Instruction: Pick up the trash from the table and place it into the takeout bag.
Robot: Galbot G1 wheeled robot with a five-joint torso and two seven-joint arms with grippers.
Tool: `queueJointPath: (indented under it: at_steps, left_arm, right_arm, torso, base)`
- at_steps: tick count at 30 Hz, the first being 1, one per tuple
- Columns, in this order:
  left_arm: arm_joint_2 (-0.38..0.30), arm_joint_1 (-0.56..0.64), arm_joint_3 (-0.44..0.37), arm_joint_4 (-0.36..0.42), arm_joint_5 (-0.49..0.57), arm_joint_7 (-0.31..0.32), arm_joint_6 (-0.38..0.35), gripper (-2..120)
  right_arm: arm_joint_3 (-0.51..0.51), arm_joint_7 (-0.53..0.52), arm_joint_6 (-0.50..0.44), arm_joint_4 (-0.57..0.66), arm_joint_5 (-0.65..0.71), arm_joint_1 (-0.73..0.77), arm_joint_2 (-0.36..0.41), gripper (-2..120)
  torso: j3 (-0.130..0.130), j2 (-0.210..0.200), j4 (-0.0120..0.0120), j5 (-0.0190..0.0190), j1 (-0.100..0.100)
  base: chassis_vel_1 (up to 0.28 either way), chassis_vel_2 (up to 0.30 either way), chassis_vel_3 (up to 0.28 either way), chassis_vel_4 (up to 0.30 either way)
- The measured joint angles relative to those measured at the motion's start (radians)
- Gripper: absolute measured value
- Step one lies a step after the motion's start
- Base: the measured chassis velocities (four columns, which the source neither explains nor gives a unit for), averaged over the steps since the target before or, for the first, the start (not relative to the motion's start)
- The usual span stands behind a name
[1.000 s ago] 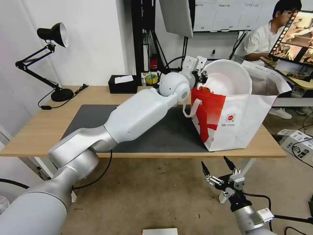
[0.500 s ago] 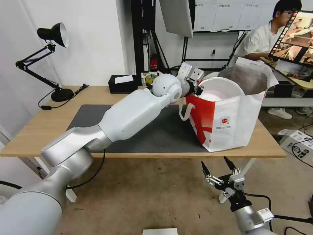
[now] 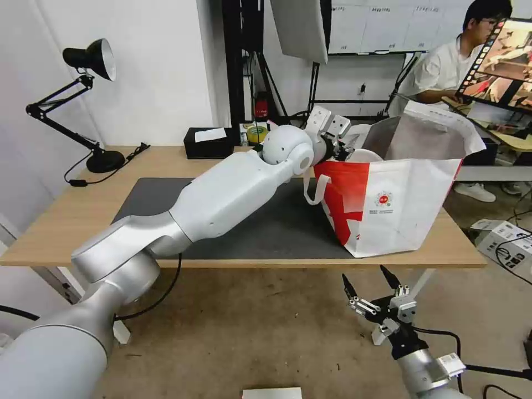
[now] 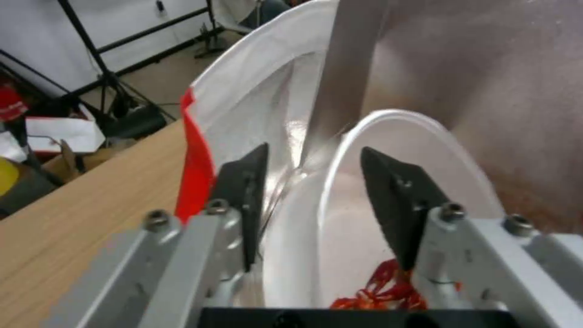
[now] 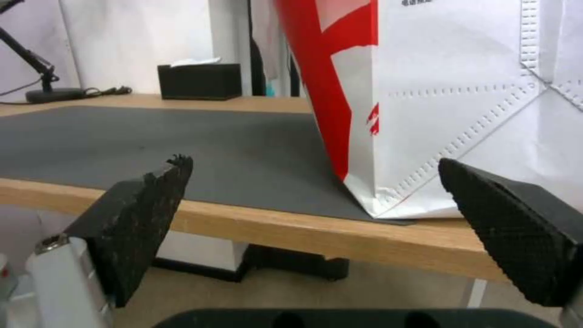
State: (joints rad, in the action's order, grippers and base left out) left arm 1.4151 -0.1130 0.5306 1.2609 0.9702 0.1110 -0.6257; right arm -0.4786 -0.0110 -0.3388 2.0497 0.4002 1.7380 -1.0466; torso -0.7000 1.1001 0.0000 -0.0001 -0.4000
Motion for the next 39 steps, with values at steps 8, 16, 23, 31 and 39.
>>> queueJointPath:
  at_steps: [8, 16, 23, 31, 39]
  left_arm:
    - [-0.063, 0.012, -0.007, 0.066, 0.014, 0.011, 0.128, 80]
    - [-0.188, 0.056, -0.04, 0.217, 0.048, 0.005, 0.279, 99]
    - [-0.32, 0.208, -0.097, 0.331, 0.007, -0.008, 0.395, 100]
    - [-0.44, 0.404, -0.224, 0.465, -0.103, -0.044, 0.449, 100]
    - [-0.491, 0.625, -0.371, 0.561, -0.205, -0.073, 0.473, 100]
  right_arm:
    - [0.0, 0.0, 0.0, 0.0, 0.0, 0.0, 0.0, 100]
    - [0.0, 0.0, 0.0, 0.0, 0.0, 0.0, 0.0, 100]
    - [0.0, 0.0, 0.0, 0.0, 0.0, 0.0, 0.0, 100]
    - [0.0, 0.0, 0.0, 0.0, 0.0, 0.0, 0.0, 100]
    - [0.0, 0.0, 0.0, 0.0, 0.0, 0.0, 0.0, 100]
  torso:
    - [0.0, 0.0, 0.0, 0.0, 0.0]
    - [0.0, 0.0, -0.0001, 0.0, 0.0]
    - [0.0, 0.0, 0.0001, -0.0002, 0.0]
    - [0.0, 0.0, 0.0002, -0.0002, 0.0]
    - [0.0, 0.0, -0.0001, -0.0001, 0.0]
  base:
    - [0.0, 0.0, 0.0, 0.0]
    - [0.0, 0.0, 0.0, 0.0]
    - [0.0, 0.0, 0.0, 0.0]
    - [0.0, 0.0, 0.0, 0.0]
    - [0.0, 0.0, 0.0, 0.0]
